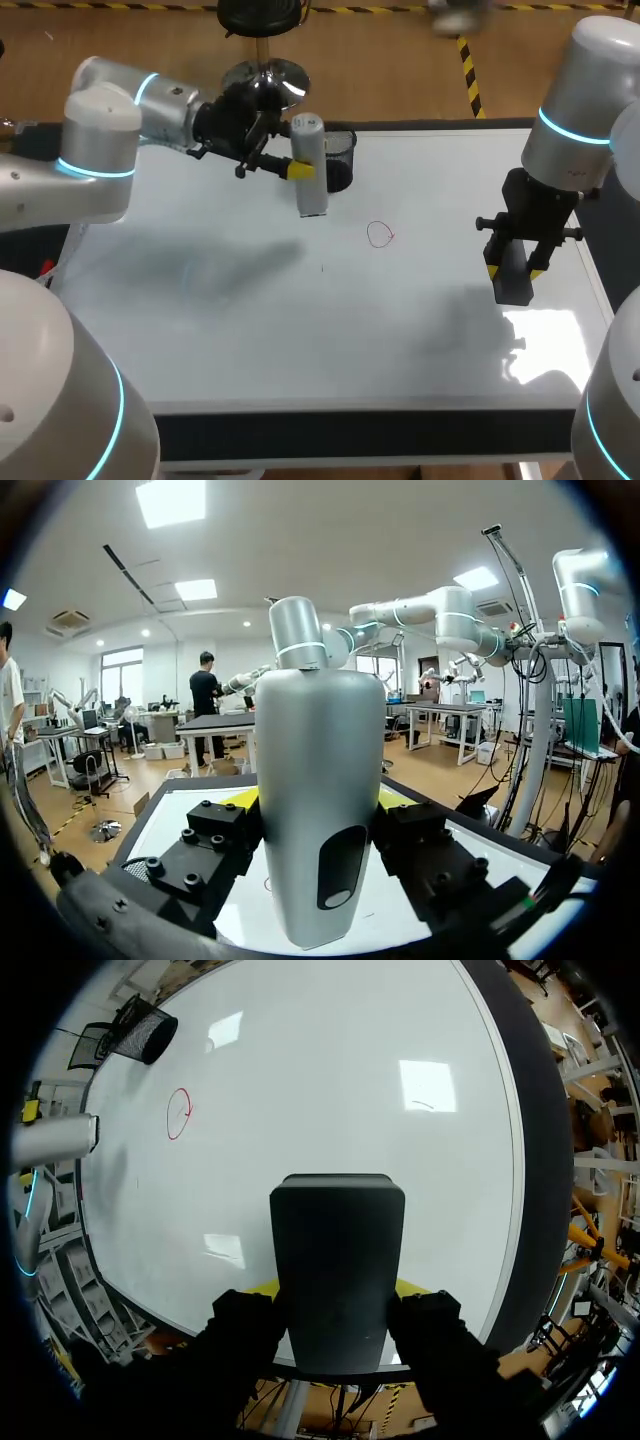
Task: Pick up the inspection probe, press it on each red-marked spot on the whiteboard one by one, put down the probe, pick up the eraser, and wipe off all the red marks.
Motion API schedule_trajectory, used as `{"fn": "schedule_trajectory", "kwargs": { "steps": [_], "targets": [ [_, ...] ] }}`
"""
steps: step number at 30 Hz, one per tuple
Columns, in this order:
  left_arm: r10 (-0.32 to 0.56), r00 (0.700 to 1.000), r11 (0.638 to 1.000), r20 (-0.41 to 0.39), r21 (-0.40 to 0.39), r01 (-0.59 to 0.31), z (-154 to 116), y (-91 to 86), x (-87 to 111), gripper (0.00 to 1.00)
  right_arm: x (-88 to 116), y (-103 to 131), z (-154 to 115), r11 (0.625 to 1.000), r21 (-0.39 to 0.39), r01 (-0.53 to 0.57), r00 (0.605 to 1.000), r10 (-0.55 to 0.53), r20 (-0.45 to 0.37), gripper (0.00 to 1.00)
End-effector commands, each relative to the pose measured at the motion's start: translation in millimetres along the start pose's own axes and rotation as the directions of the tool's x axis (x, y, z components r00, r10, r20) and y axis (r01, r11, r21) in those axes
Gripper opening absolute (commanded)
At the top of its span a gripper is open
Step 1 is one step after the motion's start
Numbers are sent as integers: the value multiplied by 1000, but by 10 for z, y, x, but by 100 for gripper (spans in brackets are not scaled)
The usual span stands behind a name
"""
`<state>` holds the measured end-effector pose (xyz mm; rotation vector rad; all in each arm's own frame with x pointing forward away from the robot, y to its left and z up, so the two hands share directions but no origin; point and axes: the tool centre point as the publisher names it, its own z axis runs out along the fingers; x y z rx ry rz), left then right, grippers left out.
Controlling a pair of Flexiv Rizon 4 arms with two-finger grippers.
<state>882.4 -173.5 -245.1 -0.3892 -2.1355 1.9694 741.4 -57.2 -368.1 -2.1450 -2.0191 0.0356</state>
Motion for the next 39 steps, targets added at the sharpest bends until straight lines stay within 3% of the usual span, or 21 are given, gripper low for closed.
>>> {"fn": "schedule_trajectory", "kwargs": {
  "steps": [1,22,39],
  "targets": [
    [6,1000,1000,18,-1,-6,-156,-17,113,0,-9,-5,-6,1000,-1,1,1000,-1,-2,0],
    [5,995,1000,102,-4,-5,-732,47,358,0,-9,-5,-6,1000,-1,1,1000,-1,-2,0],
    [5,992,1000,129,-13,-4,-1076,58,413,0,-9,-5,-6,1000,-1,1,1000,-1,-2,0]
  ]
}}
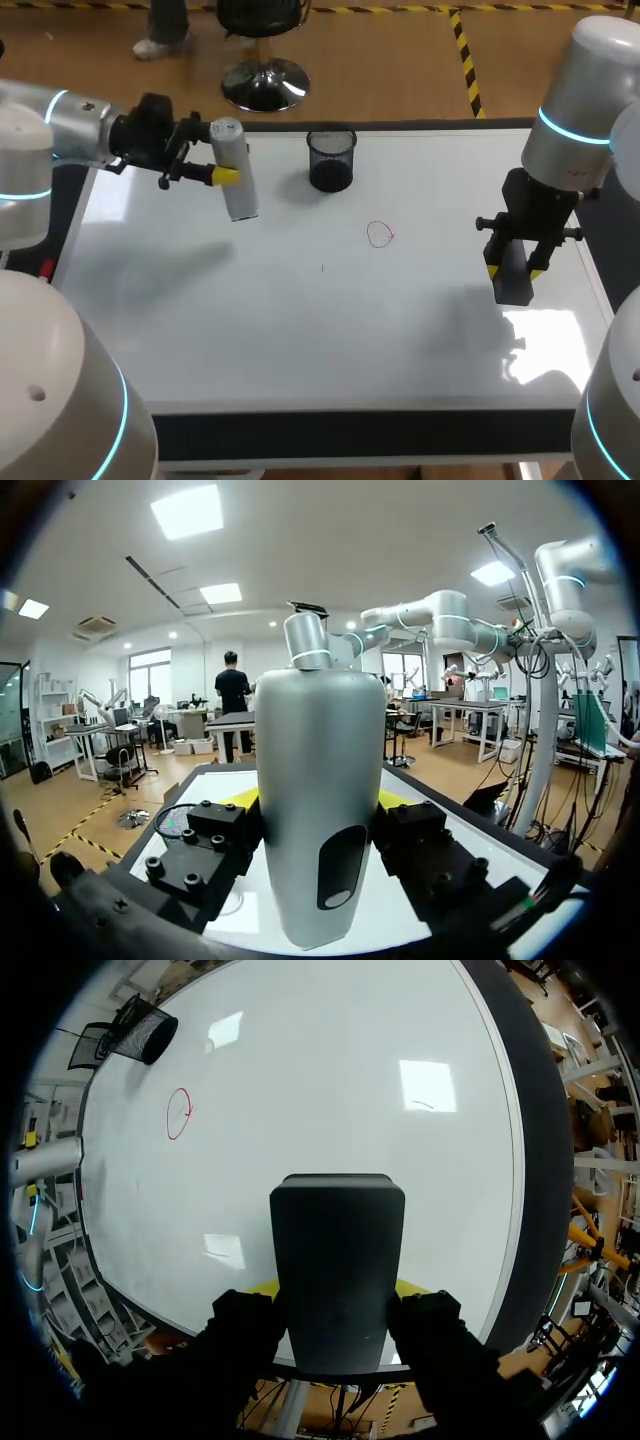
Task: Pick up the inspection probe, press it on each red-marked spot on the whiteboard one by one, put down the probe, pick up the eraser, and wipe off all the red marks.
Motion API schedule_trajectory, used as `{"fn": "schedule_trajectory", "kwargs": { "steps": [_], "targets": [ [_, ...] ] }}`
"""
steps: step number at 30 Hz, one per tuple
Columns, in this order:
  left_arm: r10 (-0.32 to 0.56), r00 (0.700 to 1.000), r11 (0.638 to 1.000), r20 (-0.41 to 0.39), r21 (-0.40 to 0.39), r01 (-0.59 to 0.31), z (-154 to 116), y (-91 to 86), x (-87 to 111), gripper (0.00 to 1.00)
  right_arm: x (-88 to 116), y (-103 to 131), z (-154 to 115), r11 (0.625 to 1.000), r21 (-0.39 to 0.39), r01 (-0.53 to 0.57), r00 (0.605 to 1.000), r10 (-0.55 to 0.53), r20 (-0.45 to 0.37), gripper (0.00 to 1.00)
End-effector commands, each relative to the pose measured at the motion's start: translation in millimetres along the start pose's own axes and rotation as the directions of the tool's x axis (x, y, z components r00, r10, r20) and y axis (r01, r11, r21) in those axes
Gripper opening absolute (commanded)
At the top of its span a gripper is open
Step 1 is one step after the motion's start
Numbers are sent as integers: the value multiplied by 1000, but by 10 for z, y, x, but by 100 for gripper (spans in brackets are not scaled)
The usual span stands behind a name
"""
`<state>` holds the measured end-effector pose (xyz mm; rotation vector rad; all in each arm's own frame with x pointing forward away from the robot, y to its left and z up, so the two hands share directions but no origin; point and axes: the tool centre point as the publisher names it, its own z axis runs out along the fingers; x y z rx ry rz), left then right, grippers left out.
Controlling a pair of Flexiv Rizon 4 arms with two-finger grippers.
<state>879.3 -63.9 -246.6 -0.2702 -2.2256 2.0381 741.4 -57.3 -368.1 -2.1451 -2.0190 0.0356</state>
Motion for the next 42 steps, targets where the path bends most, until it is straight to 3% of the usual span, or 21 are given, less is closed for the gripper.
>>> {"fn": "schedule_trajectory", "kwargs": {
  "steps": [1,31,42],
  "targets": [
    [4,1000,1000,-4,0,-4,-67,-37,15,0,-8,-5,-6,1000,-1,2,1000,-2,-2,0],
    [10,1000,1000,-6,11,-10,-135,-48,46,0,-8,-5,-6,1000,-1,2,1000,-2,-2,0],
    [10,1000,1000,-6,11,-10,-135,-48,46,0,228,127,-94,1000,-22,-8,1000,8,5,0]
  ]
}}
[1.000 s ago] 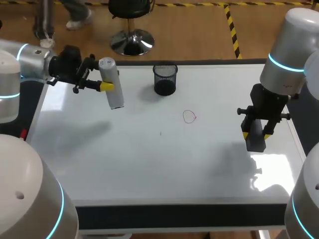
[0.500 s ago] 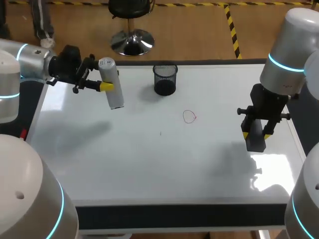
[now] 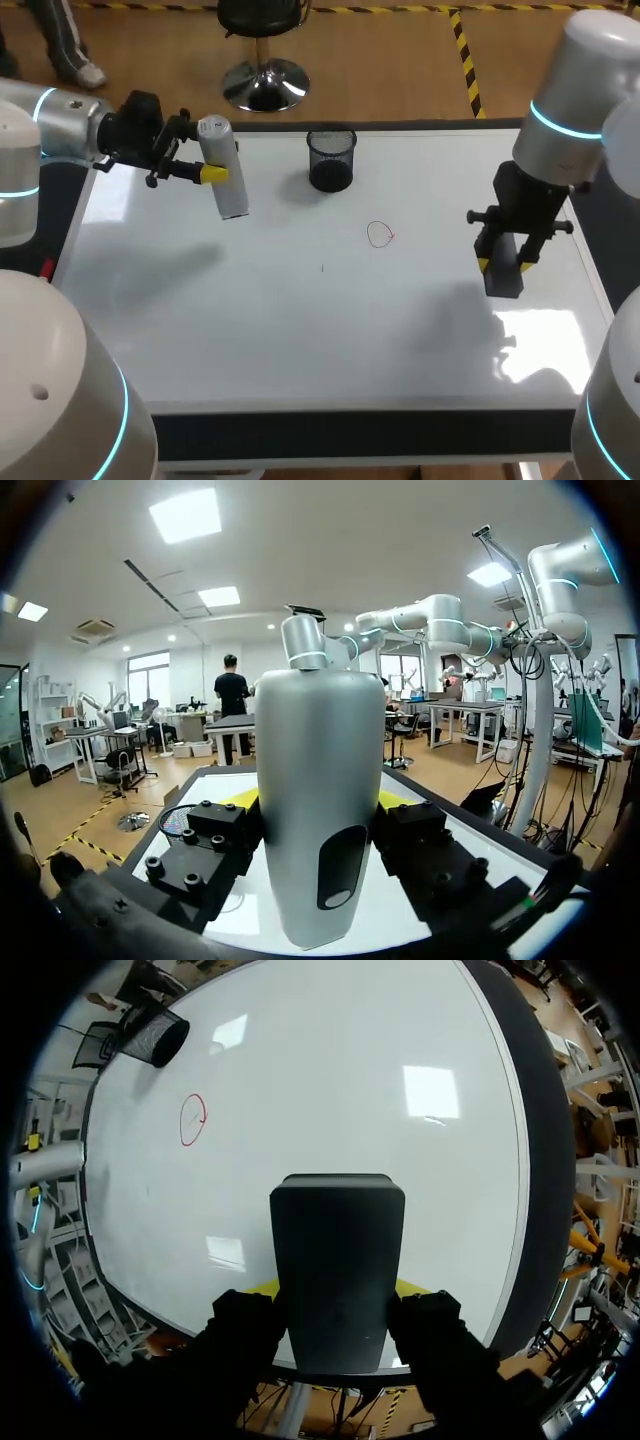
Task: Pick up the inspection probe, press it on each red-marked spot on the whiteboard one by one, put down the probe, pick up the eraser, and wipe off all the red marks.
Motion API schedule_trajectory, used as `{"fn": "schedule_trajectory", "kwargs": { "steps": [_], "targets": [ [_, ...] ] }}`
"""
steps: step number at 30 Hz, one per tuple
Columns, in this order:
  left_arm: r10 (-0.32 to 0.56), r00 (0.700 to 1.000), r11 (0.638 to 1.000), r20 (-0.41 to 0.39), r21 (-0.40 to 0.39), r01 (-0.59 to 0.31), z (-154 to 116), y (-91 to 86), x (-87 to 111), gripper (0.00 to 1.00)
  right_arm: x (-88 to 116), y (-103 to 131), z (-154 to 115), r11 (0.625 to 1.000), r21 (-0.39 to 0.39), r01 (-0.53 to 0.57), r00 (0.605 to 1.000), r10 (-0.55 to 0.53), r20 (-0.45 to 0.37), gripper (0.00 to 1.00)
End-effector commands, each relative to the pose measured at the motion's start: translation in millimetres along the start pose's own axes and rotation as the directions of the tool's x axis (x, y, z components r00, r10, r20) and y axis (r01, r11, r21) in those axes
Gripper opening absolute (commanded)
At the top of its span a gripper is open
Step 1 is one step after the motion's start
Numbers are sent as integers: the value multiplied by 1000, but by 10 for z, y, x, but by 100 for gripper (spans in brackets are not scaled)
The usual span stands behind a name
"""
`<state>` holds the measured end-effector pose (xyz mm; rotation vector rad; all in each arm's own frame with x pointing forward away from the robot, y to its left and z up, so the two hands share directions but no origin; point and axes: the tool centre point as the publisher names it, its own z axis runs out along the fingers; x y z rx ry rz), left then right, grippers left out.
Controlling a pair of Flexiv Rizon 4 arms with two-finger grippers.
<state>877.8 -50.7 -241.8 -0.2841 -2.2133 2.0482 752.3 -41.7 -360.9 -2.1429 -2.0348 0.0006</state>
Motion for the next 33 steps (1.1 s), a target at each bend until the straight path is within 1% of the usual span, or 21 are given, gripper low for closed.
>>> {"fn": "schedule_trajectory", "kwargs": {
  "steps": [1,5,12,20,33],
  "targets": [
    [3,1000,1000,1,1,-3,-5,-10,6,0,85,43,-24,1000,1,-18,1000,18,16,0],
    [3,1000,1000,1,1,-3,-5,-10,6,0,192,74,-16,998,-16,-63,997,64,36,0],
    [3,1000,1000,1,1,-3,-5,-10,6,0,381,144,11,999,-21,-34,999,34,9,0],
    [3,1000,1000,1,1,-3,-5,-10,6,0,673,260,44,1000,-15,9,1000,-9,22,0],
    [3,1000,1000,1,1,-3,-5,-10,6,0,1126,354,113,995,-14,94,996,-94,13,0]
  ]
}}
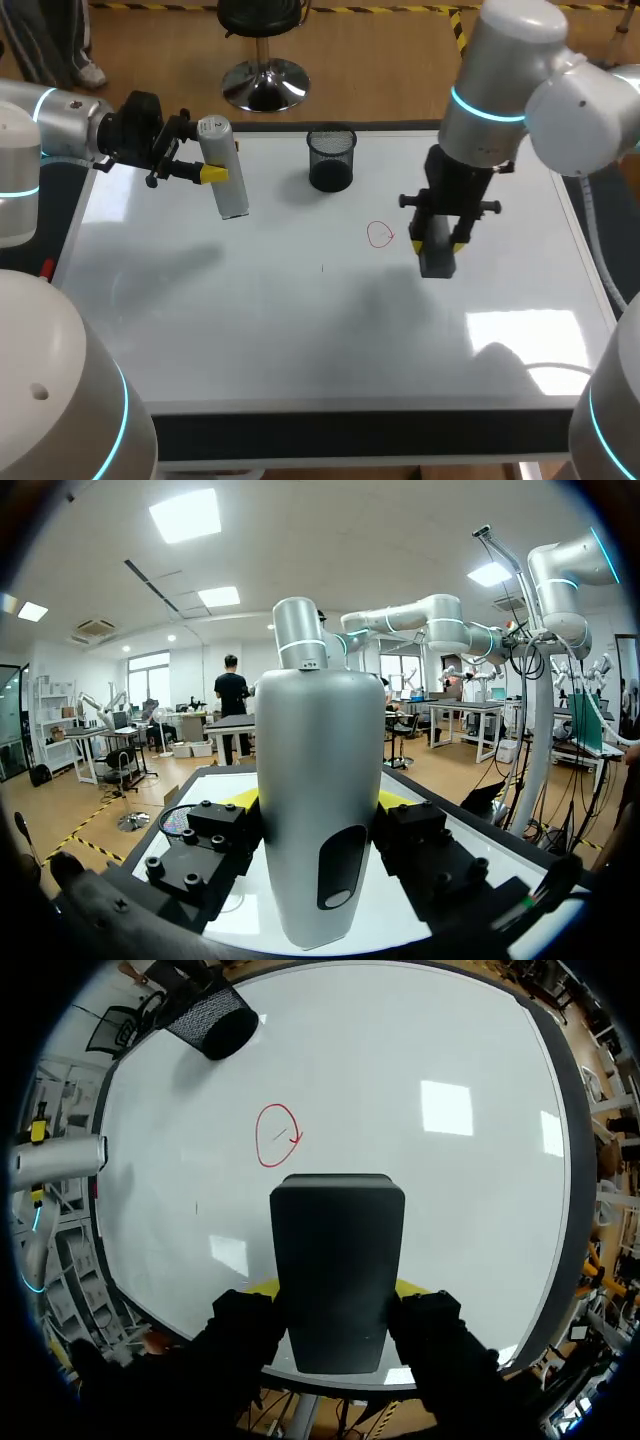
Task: Pick up the inspection probe, press it on each red-marked spot on the whiteboard one by one, put down the probe, pick up the eraser, and wipe off all the red marks.
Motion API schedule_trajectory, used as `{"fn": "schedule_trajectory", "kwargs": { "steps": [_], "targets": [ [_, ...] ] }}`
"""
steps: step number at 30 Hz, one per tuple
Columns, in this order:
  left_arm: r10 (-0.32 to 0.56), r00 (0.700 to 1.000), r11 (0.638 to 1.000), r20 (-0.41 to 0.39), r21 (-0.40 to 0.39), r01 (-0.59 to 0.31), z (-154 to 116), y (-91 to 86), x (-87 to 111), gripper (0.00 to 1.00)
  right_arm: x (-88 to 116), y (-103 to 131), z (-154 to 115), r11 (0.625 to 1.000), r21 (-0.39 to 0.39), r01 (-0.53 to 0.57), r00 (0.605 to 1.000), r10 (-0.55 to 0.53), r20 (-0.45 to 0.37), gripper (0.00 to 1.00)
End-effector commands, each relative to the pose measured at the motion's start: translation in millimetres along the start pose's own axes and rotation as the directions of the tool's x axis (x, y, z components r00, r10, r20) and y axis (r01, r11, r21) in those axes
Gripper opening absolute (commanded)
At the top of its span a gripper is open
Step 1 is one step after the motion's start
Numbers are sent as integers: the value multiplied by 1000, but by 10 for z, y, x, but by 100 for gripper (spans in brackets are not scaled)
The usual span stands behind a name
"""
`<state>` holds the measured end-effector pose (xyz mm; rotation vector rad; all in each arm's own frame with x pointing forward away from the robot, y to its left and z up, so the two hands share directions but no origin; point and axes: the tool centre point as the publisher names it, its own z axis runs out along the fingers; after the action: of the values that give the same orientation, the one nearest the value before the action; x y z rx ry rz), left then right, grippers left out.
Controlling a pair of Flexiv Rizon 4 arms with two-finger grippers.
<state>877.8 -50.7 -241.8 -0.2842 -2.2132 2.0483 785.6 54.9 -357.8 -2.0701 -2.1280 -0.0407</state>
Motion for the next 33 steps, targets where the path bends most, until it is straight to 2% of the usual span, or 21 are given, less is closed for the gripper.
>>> {"fn": "schedule_trajectory", "kwargs": {
  "steps": [1,22,25,30,33],
  "targets": [
    [3,1000,1000,1,1,-3,-5,-10,6,0,174,88,70,1000,10,18,1000,-18,16,0],
    [3,1000,1000,1,1,-3,-5,-10,6,0,933,322,264,993,17,117,990,-118,75,0],
    [3,1000,1000,1,1,-3,-5,-10,6,0,1008,364,273,993,13,118,990,-118,81,0],
    [3,1000,1000,1,1,-3,-5,-10,6,0,1120,460,323,999,-7,41,992,-40,123,0],
    [3,1000,1000,1,1,-3,-5,-10,6,0,1172,511,363,999,-1,43,992,-42,121,0]
  ]
}}
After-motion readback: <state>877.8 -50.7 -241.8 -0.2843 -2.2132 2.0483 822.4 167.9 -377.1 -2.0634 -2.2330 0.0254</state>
